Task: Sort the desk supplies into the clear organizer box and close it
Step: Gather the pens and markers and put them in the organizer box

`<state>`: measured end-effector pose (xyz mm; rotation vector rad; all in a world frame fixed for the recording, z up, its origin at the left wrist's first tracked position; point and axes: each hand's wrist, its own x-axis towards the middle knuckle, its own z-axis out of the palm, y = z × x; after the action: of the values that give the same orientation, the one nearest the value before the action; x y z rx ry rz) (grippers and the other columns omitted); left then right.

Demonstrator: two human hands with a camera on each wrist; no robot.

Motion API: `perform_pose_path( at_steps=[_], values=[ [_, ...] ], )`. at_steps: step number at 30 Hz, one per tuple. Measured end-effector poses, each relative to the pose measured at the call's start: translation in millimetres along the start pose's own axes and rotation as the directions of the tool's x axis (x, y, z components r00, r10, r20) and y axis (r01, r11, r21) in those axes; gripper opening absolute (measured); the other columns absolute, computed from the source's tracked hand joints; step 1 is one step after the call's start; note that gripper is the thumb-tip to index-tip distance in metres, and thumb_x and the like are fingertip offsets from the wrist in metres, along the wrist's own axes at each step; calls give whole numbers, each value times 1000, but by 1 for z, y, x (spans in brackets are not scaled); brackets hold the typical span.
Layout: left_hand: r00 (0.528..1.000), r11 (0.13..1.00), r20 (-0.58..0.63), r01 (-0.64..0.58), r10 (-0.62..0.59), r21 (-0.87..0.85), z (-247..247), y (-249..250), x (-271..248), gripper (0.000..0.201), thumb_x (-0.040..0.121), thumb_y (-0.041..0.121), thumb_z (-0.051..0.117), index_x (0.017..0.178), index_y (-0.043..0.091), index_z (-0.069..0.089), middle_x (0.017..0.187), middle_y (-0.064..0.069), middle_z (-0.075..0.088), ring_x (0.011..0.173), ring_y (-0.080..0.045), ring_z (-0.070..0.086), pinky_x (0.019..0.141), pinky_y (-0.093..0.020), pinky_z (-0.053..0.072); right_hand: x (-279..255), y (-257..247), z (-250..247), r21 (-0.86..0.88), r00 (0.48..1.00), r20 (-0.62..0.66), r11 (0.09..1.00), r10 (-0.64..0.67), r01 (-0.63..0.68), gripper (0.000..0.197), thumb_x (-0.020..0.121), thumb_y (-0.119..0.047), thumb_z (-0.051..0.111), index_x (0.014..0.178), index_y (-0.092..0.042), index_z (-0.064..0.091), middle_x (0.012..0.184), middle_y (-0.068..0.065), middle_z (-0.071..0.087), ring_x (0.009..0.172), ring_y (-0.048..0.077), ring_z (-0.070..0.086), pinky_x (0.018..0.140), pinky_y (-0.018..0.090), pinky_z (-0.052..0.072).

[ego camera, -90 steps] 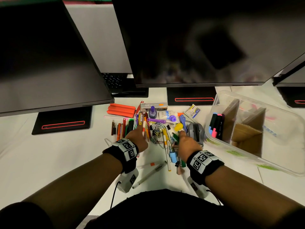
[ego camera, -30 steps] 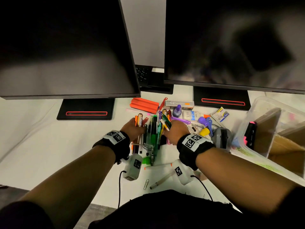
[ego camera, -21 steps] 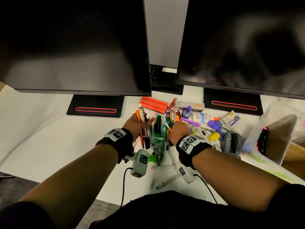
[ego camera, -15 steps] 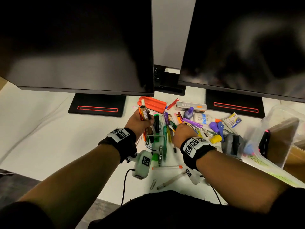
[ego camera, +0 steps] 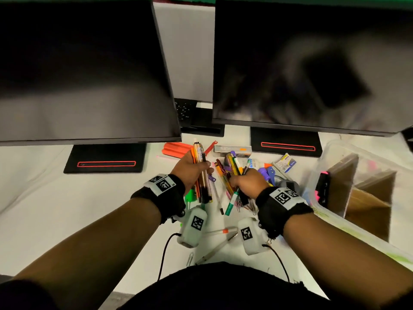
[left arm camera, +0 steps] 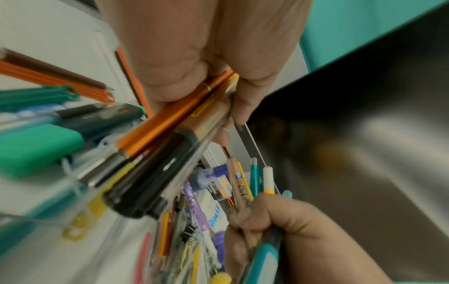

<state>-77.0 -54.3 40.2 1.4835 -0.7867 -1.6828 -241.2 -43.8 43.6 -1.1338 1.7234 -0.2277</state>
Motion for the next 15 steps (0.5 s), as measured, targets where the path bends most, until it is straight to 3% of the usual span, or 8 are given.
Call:
perform_pose_path(
  at_steps=[3, 4, 5, 7, 9, 12, 15],
  values=[
    [998, 996, 61, -22, 17, 83, 24, 6, 0, 16, 86, 0, 59, 87, 17, 58, 74, 0, 68, 72, -23, 63, 68, -33, 51, -13, 5, -19, 172, 999, -37, 985, -14, 20, 22, 80, -5, 58, 60, -11, 51, 58, 1, 47, 50, 15, 44, 49, 23, 34],
    [996, 994, 85, -26, 17, 105, 32, 10, -2, 14, 82, 6, 64, 94, 13, 61, 80, -1, 71, 76, -25, 65, 70, -34, 52, -16, 8, -25, 237, 999, -44, 971, -13, 23, 24, 80, -3, 57, 59, -11, 51, 56, 1, 47, 48, 15, 44, 49, 25, 35],
    [994, 993, 105, -20, 8, 117, 39, 12, -2, 25, 79, 9, 67, 103, 8, 60, 86, -4, 71, 76, -25, 67, 69, -34, 54, -20, 10, -32, 296, 999, -51, 955, -16, 30, 24, 80, -1, 57, 58, -11, 51, 55, 2, 48, 47, 16, 45, 49, 26, 38],
    [990, 995, 141, 16, -29, 96, 57, 16, -3, 28, 82, 3, 63, 110, 2, 55, 83, -7, 67, 61, -16, 66, 56, -28, 54, -29, 17, -48, 432, 998, -62, 900, -33, 57, 22, 78, 4, 56, 59, -7, 55, 52, 5, 53, 48, 20, 50, 51, 29, 42],
    [977, 996, 206, 31, -48, 85, 74, 20, -5, 24, 85, -5, 58, 106, 6, 53, 78, -6, 62, 54, -11, 64, 51, -22, 53, -37, 24, -66, 588, 996, -64, 805, -58, 85, 15, 78, 10, 57, 72, -4, 57, 53, 7, 60, 48, 20, 57, 50, 28, 50],
    [948, 995, 310, 54, -78, 86, 99, 25, -8, 25, 85, -7, 57, 100, 12, 54, 83, -10, 60, 63, -11, 64, 57, -22, 55, -47, 34, -98, 716, 988, -142, 684, -60, 144, 21, 79, 16, 53, 79, -4, 56, 54, 10, 60, 42, 17, 57, 45, 23, 51],
    [920, 989, 372, 84, -124, 121, 121, 27, -9, 23, 86, -7, 56, 93, 15, 51, 85, -10, 61, 73, -15, 62, 62, -24, 56, -47, 49, -131, 656, 949, -313, 732, 45, 181, 25, 77, 15, 55, 69, -8, 58, 49, 6, 57, 38, 13, 54, 46, 23, 48]
  ],
)
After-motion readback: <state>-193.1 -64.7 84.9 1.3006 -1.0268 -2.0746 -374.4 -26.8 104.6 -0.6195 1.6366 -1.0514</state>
